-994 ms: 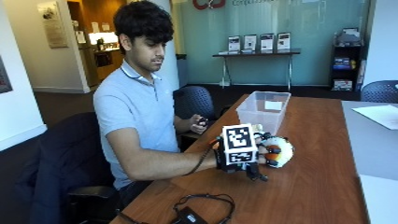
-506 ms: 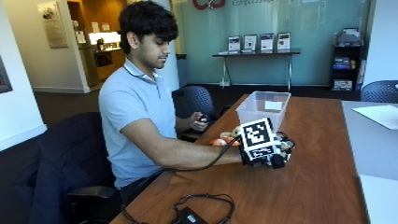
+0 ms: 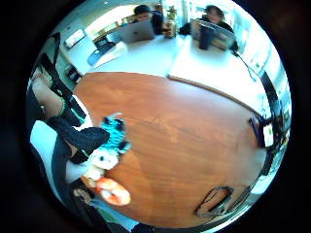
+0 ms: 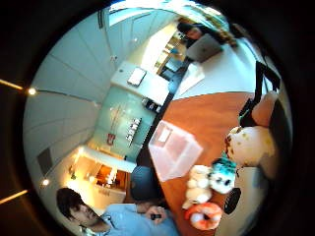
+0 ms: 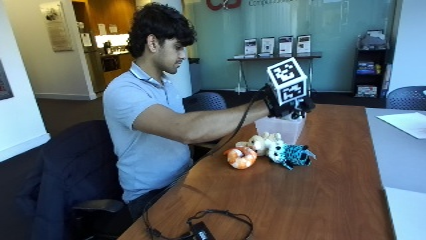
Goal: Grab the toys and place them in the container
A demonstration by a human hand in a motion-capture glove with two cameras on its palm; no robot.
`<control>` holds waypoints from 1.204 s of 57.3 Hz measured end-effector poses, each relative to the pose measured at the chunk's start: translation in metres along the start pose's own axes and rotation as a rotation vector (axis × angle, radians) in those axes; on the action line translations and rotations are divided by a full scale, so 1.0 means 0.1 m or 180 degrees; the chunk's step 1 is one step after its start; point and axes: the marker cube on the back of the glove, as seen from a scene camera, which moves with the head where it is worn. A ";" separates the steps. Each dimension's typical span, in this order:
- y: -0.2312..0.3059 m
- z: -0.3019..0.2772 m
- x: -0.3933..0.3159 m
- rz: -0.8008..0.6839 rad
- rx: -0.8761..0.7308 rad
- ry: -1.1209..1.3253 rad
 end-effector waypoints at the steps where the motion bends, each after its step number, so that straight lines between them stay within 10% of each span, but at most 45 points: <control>1: -0.05 0.05 -0.15 -0.0049 -0.0089 -0.0022; 15: -0.43 0.77 -1.61 -0.0621 -0.0776 0.0061; 23: -0.28 1.09 -1.84 -0.0435 -0.2159 0.0296; 49: 0.28 0.65 -0.03 0.0602 -0.2674 0.0988; 69: 0.64 1.17 0.66 0.0507 -0.3072 0.1307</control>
